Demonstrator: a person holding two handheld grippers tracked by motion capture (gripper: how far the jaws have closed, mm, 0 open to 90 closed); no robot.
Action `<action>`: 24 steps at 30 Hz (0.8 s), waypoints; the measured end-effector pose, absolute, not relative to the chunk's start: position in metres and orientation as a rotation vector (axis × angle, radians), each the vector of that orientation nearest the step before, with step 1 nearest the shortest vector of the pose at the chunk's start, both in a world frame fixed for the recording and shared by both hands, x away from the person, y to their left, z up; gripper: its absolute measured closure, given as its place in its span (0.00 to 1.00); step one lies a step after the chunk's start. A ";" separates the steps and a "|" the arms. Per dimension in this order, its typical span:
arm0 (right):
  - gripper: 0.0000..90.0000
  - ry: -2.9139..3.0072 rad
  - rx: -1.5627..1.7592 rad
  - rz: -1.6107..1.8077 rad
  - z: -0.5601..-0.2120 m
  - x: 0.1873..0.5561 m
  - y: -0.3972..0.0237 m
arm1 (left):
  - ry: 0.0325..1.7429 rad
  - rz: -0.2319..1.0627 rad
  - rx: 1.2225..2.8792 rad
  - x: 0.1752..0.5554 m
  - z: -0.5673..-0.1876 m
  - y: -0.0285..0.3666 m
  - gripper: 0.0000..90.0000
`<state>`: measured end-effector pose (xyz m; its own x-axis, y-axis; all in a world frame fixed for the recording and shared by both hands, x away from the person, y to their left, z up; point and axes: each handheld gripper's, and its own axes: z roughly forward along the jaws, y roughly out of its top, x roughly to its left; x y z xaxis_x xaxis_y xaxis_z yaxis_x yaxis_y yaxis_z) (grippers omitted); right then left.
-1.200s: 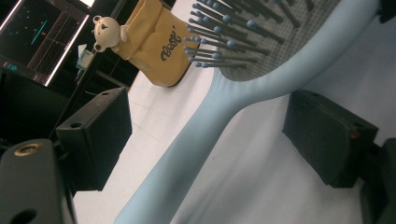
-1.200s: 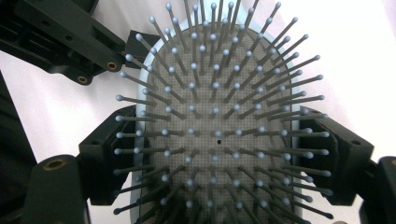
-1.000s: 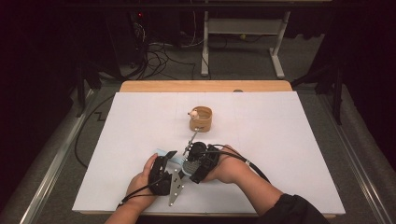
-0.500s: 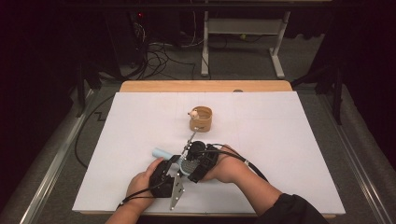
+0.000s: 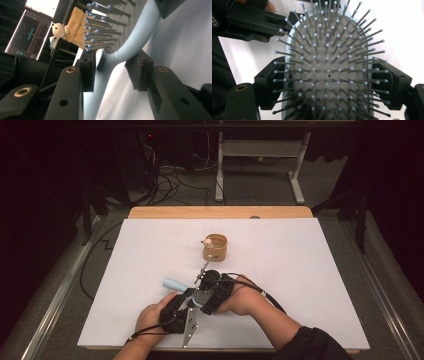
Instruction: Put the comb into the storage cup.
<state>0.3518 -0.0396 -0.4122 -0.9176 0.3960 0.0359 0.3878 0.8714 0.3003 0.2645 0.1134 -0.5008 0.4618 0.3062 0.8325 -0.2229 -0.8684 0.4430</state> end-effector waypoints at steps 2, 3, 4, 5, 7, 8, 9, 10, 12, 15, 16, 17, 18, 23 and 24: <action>0.23 3.014 0.628 0.472 -0.412 0.352 -0.040 | 0.056 1.423 2.217 0.264 -0.501 0.113 0.70; 0.23 3.014 0.628 0.470 -0.412 0.352 -0.040 | 0.046 1.427 2.221 0.264 -0.501 0.113 0.71; 0.23 3.015 0.626 0.467 -0.411 0.352 -0.039 | 0.046 1.429 2.221 0.264 -0.502 0.113 0.72; 0.23 3.014 0.626 0.466 -0.411 0.352 -0.039 | 0.042 1.432 2.222 0.264 -0.502 0.113 0.72; 0.23 3.016 0.626 0.460 -0.411 0.352 -0.039 | 0.029 1.432 2.228 0.264 -0.503 0.113 0.73; 0.23 3.017 0.628 0.460 -0.411 0.352 -0.039 | 0.029 1.432 2.228 0.264 -0.503 0.113 0.73; 0.23 3.017 0.628 0.460 -0.411 0.352 -0.039 | 0.026 1.439 2.232 0.264 -0.503 0.113 0.73; 0.23 3.015 0.637 0.460 -0.412 0.352 -0.039 | 0.018 1.451 2.236 0.264 -0.504 0.112 0.74; 0.23 3.013 0.635 0.461 -0.412 0.352 -0.038 | 0.010 1.454 2.239 0.264 -0.504 0.112 0.75; 0.23 3.017 0.643 0.459 -0.410 0.352 -0.038 | -0.001 1.459 2.237 0.264 -0.504 0.113 0.76; 0.23 3.017 0.643 0.459 -0.410 0.352 -0.038 | -0.001 1.459 2.237 0.264 -0.504 0.113 0.76; 0.23 3.017 0.633 0.462 -0.409 0.353 -0.038 | -0.004 1.466 2.237 0.264 -0.503 0.113 0.77; 0.23 3.017 0.633 0.462 -0.409 0.353 -0.038 | -0.004 1.466 2.237 0.264 -0.503 0.113 0.77; 0.23 3.013 0.630 0.462 -0.404 0.353 -0.036 | 0.005 1.480 2.229 0.264 -0.501 0.115 0.78; 0.23 3.010 0.627 0.468 -0.403 0.353 -0.036 | 0.004 1.488 2.229 0.264 -0.501 0.115 0.78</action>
